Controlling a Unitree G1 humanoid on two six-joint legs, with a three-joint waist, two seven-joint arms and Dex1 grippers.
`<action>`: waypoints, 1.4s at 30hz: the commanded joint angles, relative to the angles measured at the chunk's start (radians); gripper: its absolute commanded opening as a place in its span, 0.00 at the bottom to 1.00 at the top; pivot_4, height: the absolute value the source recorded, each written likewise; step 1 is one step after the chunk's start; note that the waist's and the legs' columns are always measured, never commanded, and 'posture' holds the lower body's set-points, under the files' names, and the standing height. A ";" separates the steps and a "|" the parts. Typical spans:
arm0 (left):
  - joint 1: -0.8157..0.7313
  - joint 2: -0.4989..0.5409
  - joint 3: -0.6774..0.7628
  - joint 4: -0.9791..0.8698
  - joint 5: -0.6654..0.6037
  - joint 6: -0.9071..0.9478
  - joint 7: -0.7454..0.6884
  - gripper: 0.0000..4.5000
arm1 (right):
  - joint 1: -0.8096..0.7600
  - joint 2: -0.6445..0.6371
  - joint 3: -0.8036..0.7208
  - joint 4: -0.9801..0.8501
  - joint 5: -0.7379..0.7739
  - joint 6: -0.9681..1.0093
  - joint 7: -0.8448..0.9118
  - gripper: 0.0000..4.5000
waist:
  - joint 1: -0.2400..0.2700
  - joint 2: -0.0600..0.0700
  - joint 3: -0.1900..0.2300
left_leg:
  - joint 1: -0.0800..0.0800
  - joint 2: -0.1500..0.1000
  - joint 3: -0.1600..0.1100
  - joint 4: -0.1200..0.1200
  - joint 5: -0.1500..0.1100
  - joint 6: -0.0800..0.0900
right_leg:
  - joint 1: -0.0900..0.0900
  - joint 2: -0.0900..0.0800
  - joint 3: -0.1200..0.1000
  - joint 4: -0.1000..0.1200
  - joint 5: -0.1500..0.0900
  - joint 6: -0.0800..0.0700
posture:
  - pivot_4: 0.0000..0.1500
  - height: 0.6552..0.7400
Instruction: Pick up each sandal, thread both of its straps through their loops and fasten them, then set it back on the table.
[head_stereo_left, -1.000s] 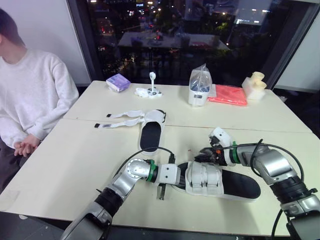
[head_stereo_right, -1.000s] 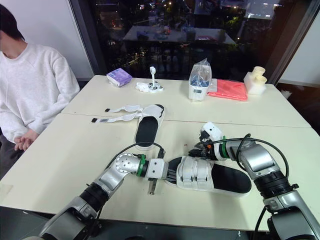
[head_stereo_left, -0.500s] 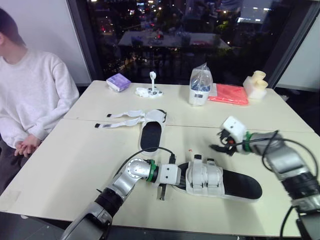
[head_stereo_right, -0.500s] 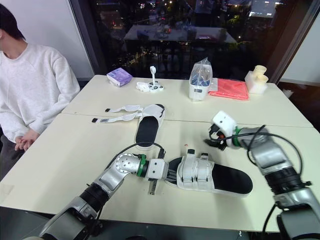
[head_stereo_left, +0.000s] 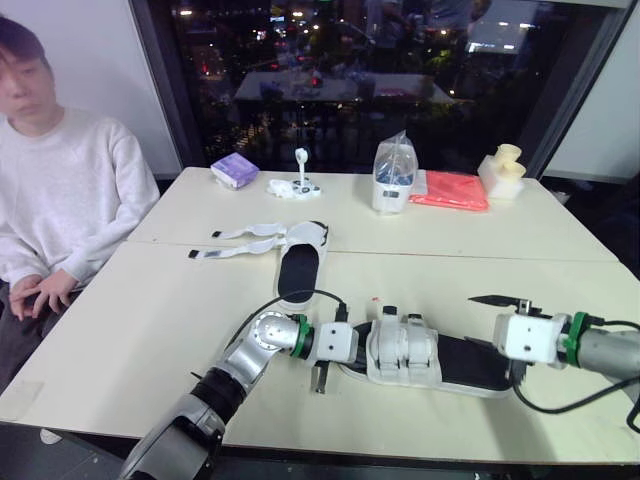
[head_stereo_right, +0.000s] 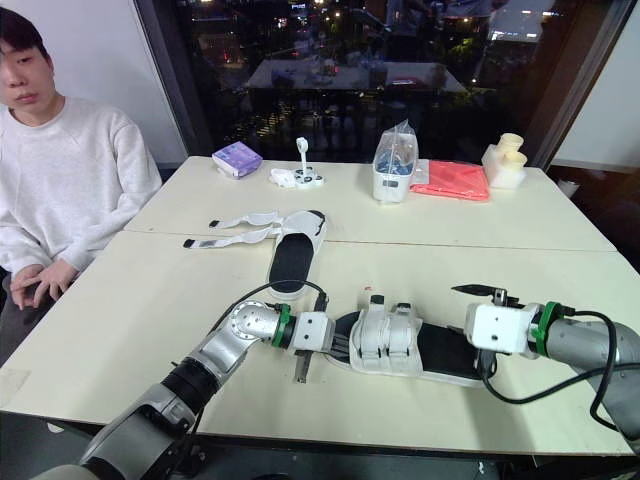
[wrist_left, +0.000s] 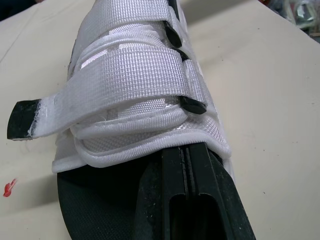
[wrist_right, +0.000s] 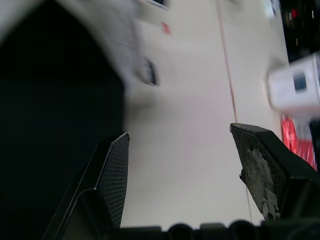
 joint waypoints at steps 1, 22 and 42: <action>0.013 0.050 0.017 0.050 0.013 0.105 -0.026 0.00 | -0.053 0.002 0.019 0.041 -0.072 -0.153 -0.044 0.76 | -0.002 0.002 0.004 | 0.000 0.000 0.001 0.000 0.000 0.000 | -0.001 0.000 0.000 0.000 0.001 -0.001 | 1.00 1.00; -0.029 0.197 0.210 -0.251 -0.207 0.460 -0.109 0.00 | -0.480 0.152 0.321 0.416 -0.773 -0.832 -0.665 0.76 | -0.050 0.002 0.036 | -0.015 0.004 0.002 0.000 0.016 -0.018 | -0.019 0.009 -0.001 0.019 0.001 -0.001 | 1.00 1.00; -0.028 0.209 0.261 -0.306 -0.218 0.515 -0.036 0.00 | -0.638 0.190 0.424 0.513 -0.885 -0.738 -0.836 0.01 | -0.052 0.002 0.037 | -0.015 0.008 0.000 -0.001 0.019 -0.023 | -0.018 0.016 0.000 0.019 0.000 -0.003 | 1.00 1.00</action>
